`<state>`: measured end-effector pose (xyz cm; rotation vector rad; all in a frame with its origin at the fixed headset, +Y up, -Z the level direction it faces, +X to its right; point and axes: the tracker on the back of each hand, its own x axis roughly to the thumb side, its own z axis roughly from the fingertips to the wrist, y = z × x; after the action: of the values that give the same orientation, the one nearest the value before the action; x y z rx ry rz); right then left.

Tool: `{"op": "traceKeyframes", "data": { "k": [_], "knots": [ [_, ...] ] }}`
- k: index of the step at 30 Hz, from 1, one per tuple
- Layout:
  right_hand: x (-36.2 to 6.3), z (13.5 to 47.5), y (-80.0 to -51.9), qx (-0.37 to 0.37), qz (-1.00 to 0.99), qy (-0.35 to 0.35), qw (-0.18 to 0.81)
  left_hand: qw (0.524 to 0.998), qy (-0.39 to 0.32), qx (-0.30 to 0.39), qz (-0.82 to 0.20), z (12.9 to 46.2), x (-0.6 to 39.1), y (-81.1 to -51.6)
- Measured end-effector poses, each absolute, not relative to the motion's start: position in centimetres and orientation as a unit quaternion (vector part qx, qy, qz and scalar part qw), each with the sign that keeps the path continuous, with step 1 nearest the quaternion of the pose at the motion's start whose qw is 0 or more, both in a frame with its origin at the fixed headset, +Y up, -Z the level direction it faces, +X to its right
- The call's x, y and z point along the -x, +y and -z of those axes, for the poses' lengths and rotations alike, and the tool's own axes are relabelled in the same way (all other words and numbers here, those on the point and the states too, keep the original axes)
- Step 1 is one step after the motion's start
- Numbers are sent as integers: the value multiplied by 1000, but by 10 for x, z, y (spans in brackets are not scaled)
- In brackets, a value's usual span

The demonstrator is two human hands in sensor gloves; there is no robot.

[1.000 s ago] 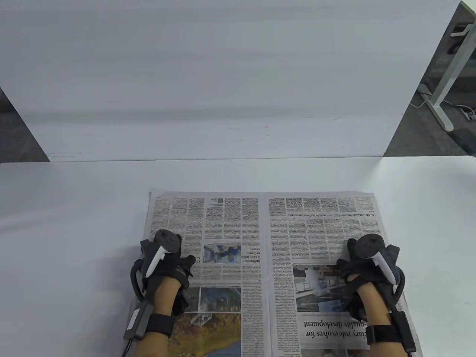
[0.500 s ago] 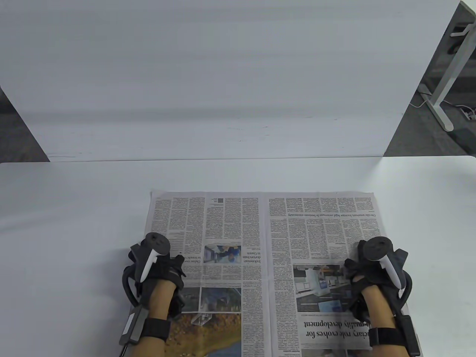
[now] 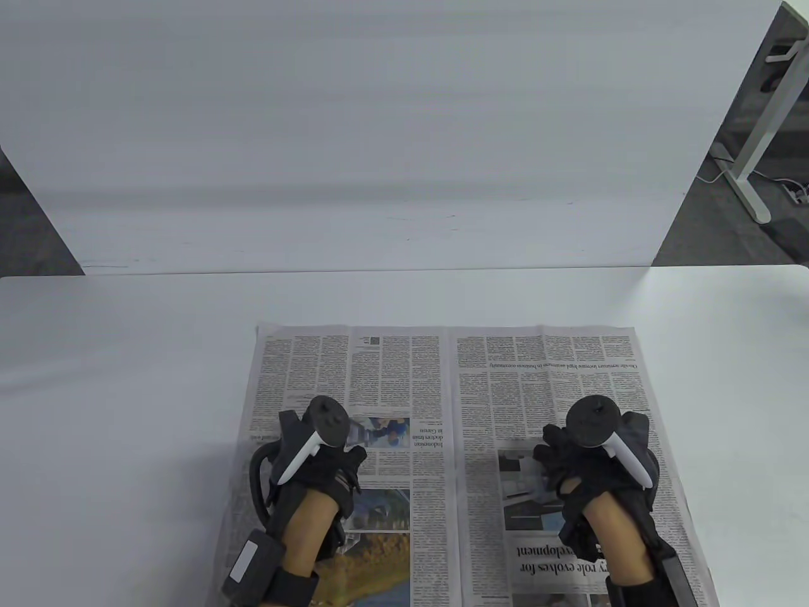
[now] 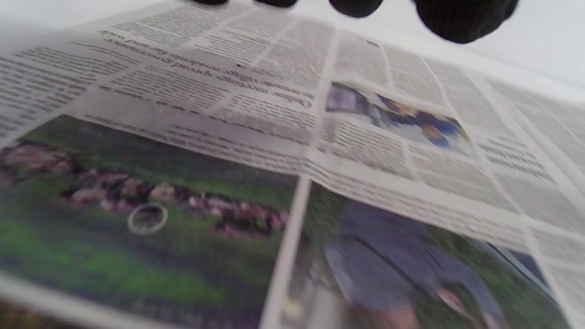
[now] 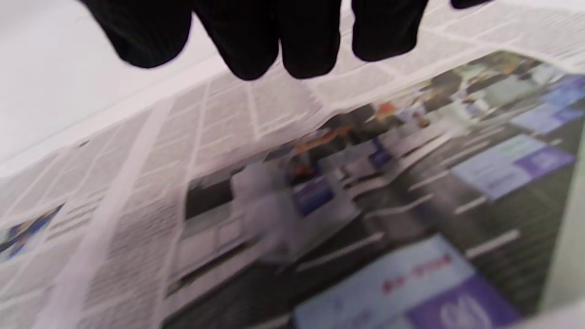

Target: Unfold folded newspaper and lay flat

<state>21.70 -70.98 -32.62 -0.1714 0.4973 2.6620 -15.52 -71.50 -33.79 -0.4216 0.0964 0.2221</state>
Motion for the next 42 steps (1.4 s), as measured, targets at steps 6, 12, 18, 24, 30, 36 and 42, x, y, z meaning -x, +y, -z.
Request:
{"op": "traceKeyframes", "data": {
  "k": [6, 12, 18, 24, 30, 36, 42],
  "knots": [
    [-200, 323, -710, 42, -959, 208, 185, 970, 22, 227, -83, 331, 136, -709],
    [-194, 325, -730, 51, -949, 266, 161, 956, 30, 282, -81, 333, 135, -727],
    [-194, 325, -731, 53, -952, 250, 170, 959, 34, 264, -94, 335, 136, -729],
    [-197, 330, -743, 48, -952, 242, 182, 955, 28, 279, -99, 338, 131, -743],
    [-193, 335, -768, 37, -943, 280, 178, 950, 34, 299, -84, 345, 129, -762],
    [-191, 333, -766, 40, -947, 266, 175, 956, 30, 278, -91, 343, 131, -761],
    [-164, 327, -749, 8, -969, 194, 151, 972, -16, 219, -82, 337, 110, -749]
  ]
}}
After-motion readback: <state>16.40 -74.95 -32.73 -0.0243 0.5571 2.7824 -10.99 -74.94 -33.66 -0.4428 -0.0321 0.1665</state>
